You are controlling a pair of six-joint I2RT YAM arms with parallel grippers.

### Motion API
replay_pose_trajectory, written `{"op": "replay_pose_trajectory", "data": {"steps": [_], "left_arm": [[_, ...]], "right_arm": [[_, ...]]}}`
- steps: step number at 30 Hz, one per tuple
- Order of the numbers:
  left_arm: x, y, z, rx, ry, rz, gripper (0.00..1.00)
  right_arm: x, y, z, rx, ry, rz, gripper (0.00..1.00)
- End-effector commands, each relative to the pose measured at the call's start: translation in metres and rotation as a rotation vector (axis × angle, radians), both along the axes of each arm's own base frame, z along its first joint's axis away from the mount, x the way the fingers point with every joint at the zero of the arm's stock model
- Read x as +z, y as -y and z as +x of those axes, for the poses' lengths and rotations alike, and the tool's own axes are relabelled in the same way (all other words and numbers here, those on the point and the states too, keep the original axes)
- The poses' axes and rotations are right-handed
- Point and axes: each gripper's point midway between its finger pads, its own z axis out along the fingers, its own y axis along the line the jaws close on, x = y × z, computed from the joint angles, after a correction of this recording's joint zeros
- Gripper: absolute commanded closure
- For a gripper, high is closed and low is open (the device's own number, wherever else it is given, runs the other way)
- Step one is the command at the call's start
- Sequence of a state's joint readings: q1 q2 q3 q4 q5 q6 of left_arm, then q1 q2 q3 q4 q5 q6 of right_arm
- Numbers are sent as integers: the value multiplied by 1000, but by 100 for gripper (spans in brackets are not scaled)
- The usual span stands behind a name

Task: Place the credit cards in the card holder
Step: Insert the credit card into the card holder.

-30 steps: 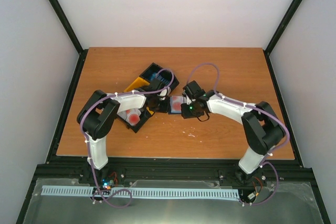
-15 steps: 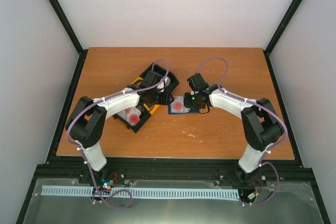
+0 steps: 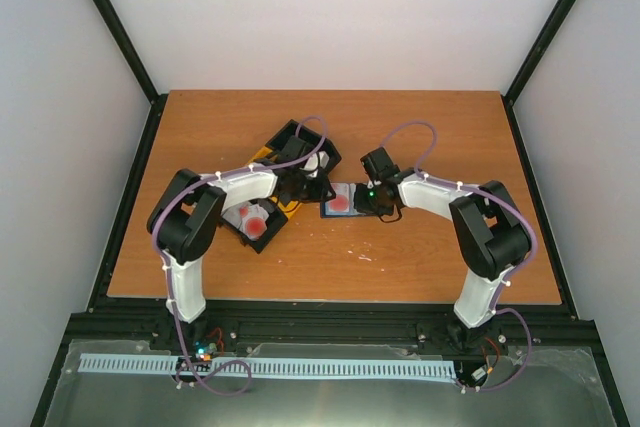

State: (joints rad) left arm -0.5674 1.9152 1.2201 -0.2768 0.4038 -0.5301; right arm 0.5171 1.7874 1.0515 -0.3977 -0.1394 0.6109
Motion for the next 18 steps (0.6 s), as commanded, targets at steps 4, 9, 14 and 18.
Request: {"op": "replay_pose_trajectory", "data": {"steps": [4,9,14,18], "left_arm": [[0,12,8,6,-20,-60,80],[-10,2,13,57,-17,-6,74],[-15,1,11,51,-22,4,71],[-18,5,10,38,-38,-21,75]], "right_arm": [[-17,4,-5,-5,-32,2,79],[-20,4,-7,1,-42,0,79],[-22,4,-10,5,-49,2,79],[-23,4,-12,8,-49,8,79]]}}
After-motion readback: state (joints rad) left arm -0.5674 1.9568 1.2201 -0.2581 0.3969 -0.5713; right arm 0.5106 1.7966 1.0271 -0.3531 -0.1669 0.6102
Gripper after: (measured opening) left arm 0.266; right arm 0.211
